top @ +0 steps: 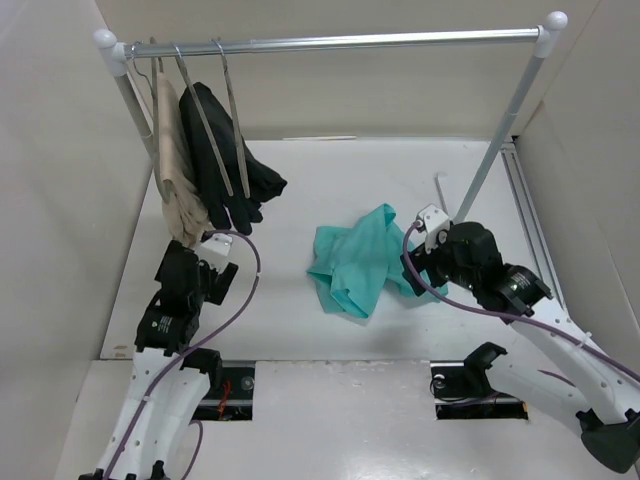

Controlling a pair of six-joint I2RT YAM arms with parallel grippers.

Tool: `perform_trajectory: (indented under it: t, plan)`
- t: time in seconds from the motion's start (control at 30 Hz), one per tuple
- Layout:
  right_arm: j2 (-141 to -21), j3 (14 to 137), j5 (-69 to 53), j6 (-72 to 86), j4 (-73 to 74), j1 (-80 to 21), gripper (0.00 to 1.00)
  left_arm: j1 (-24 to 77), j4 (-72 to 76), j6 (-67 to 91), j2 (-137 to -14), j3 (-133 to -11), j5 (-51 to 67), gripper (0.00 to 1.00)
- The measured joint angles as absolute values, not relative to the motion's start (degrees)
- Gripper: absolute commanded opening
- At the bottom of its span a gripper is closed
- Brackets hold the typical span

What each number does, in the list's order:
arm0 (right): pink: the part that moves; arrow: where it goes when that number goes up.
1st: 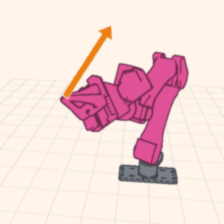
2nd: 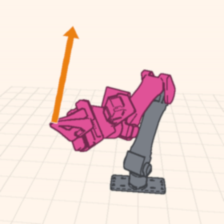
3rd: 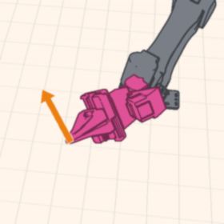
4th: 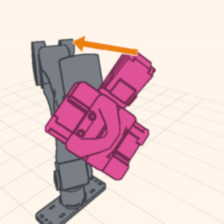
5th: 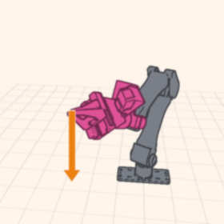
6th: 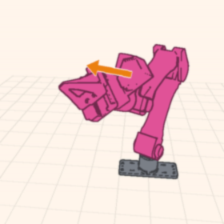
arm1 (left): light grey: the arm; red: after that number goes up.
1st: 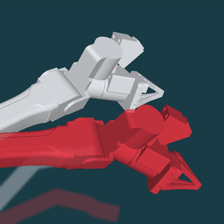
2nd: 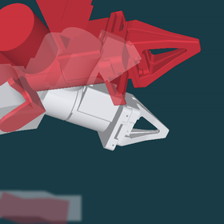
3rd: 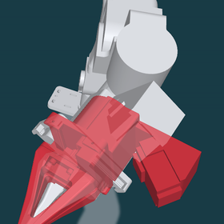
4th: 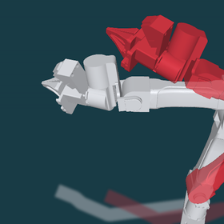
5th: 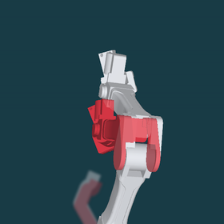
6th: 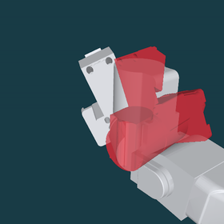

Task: Place the t-shirt on the hanger
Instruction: Move the tshirt to the center of the board

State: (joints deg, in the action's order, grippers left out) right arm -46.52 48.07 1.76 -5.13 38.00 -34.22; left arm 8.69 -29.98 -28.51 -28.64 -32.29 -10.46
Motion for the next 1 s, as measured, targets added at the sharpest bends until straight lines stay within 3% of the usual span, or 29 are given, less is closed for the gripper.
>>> perform_trajectory:
  t: [0.2,0.43,0.73,1.0]
  plan:
    - [-49.7,57.6,2.0,-6.9,40.8,-34.4,0.9,8.7,-30.7,-26.1,-28.6,-36.7,-9.1,1.0]
    - [-58.5,81.4,1.6,-11.3,42.4,-39.6,0.88,8.7,-31.0,-26.1,-28.4,-38.9,-6.9,1.0]
    - [-72.2,107.6,-4.2,-13.4,28.5,-49.7,0.83,8.6,-32.5,-27.0,-28.3,-38.9,-4.1,1.0]
    - [-78.1,110.4,-2.7,-14.8,25.1,-52.6,0.83,8.6,-33.9,-28.3,-28.3,-39.0,-2.2,1.0]
